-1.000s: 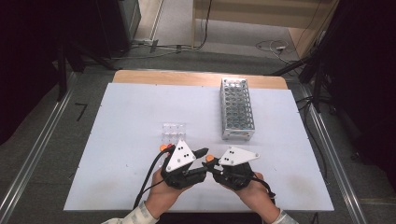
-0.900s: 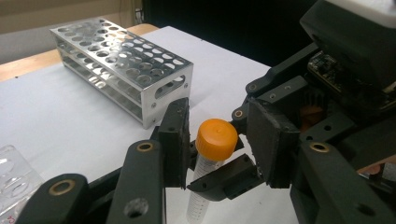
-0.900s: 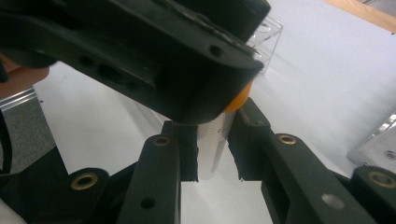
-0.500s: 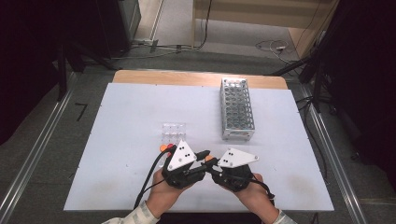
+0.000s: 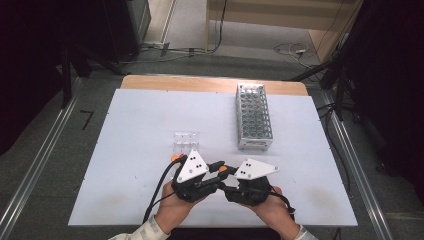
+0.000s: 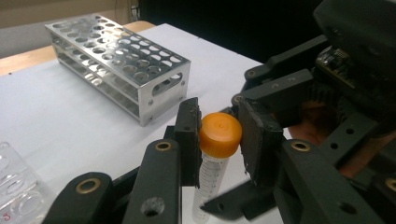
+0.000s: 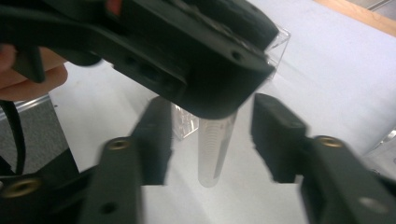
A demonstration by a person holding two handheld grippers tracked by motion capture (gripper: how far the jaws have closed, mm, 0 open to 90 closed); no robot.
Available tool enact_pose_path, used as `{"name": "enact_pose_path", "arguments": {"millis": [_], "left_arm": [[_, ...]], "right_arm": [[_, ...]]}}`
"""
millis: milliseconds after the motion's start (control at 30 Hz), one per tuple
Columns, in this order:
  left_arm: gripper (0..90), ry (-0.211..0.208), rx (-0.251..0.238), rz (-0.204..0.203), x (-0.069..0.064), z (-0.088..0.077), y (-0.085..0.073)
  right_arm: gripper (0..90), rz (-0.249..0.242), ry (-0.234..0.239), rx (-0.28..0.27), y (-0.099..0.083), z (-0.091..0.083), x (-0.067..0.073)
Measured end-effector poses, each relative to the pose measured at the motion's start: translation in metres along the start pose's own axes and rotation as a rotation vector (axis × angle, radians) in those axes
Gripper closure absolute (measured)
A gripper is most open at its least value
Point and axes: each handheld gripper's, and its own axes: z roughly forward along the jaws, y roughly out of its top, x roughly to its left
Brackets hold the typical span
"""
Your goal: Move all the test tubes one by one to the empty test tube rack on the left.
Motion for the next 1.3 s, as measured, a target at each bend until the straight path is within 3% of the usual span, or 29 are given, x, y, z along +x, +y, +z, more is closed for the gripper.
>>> {"name": "enact_pose_path", "arguments": {"millis": [133, 267, 600, 833, 1300], "left_arm": [[70.5, -0.007, -0.003, 0.002, -0.002, -0.004, 0.003], [70.5, -0.012, -0.019, -0.002, -0.002, -0.011, 0.008], [70.5, 0.013, -0.061, -0.016, 0.005, -0.037, 0.026], [70.5, 0.039, -0.122, -0.024, 0.012, -0.061, 0.036], [70.5, 0.12, -0.165, -0.045, 0.03, -0.094, 0.038]], "right_arm": [[25.8, 0.033, 0.011, 0.022, -0.003, -0.002, -0.003], [22.1, 0.05, 0.01, 0.032, -0.01, -0.003, -0.007], [21.2, 0.098, -0.027, 0.056, -0.025, -0.006, -0.022], [21.4, 0.112, -0.041, 0.058, -0.028, -0.007, -0.026], [21.6, 0.115, -0.057, 0.064, -0.029, -0.006, -0.028]]}}
